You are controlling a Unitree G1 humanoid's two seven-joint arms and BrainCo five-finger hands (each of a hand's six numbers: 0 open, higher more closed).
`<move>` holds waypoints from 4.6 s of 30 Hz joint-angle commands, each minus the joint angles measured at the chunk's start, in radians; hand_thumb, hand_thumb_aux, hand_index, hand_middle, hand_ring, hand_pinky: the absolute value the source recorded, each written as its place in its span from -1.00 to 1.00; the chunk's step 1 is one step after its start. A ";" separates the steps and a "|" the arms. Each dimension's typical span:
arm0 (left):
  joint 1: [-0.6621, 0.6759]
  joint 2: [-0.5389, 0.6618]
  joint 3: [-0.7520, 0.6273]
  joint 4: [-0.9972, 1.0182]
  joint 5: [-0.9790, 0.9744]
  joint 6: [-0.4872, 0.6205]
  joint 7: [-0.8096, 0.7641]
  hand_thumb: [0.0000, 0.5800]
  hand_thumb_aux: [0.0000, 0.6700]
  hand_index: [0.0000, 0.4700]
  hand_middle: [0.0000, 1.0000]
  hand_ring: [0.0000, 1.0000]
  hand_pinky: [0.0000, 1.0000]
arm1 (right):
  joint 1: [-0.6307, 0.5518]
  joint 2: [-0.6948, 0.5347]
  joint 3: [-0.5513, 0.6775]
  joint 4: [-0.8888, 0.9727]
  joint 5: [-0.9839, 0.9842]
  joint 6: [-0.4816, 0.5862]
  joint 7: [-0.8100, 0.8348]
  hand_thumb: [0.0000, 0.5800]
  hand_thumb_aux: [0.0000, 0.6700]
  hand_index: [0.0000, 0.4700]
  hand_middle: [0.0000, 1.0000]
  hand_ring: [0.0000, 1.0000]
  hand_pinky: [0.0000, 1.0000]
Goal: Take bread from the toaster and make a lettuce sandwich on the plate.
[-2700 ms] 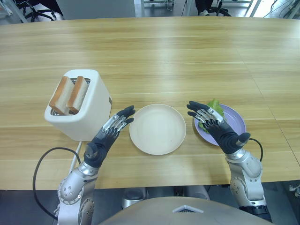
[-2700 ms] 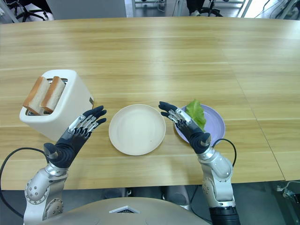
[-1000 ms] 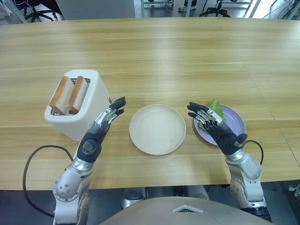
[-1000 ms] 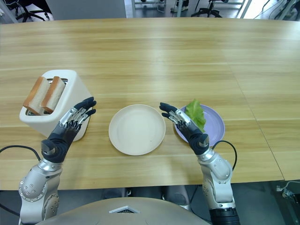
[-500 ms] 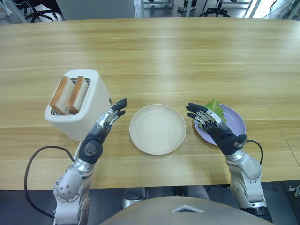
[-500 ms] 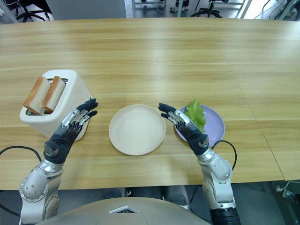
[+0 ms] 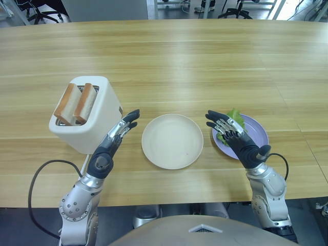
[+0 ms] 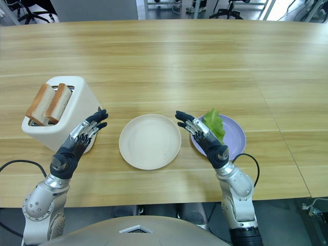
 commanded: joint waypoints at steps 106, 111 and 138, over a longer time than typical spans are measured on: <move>-0.327 0.133 0.517 0.073 0.707 0.125 0.544 -1.00 -1.00 -1.00 -1.00 -1.00 -1.00 | -0.031 -0.001 0.001 0.055 -0.043 -0.062 -0.038 -1.00 -1.00 -1.00 -1.00 -1.00 -1.00; -0.438 0.303 0.428 0.228 1.162 0.363 0.628 -1.00 -1.00 -1.00 -1.00 -1.00 -1.00 | -0.056 0.002 0.007 0.059 -0.042 -0.054 -0.037 -1.00 -1.00 -1.00 -1.00 -1.00 -1.00; -0.493 0.450 0.059 0.405 1.133 0.647 0.288 1.00 1.00 0.96 -0.66 -0.66 -0.66 | -0.049 -0.002 -0.001 0.051 -0.041 -0.059 -0.046 -1.00 -1.00 -1.00 -1.00 -1.00 -1.00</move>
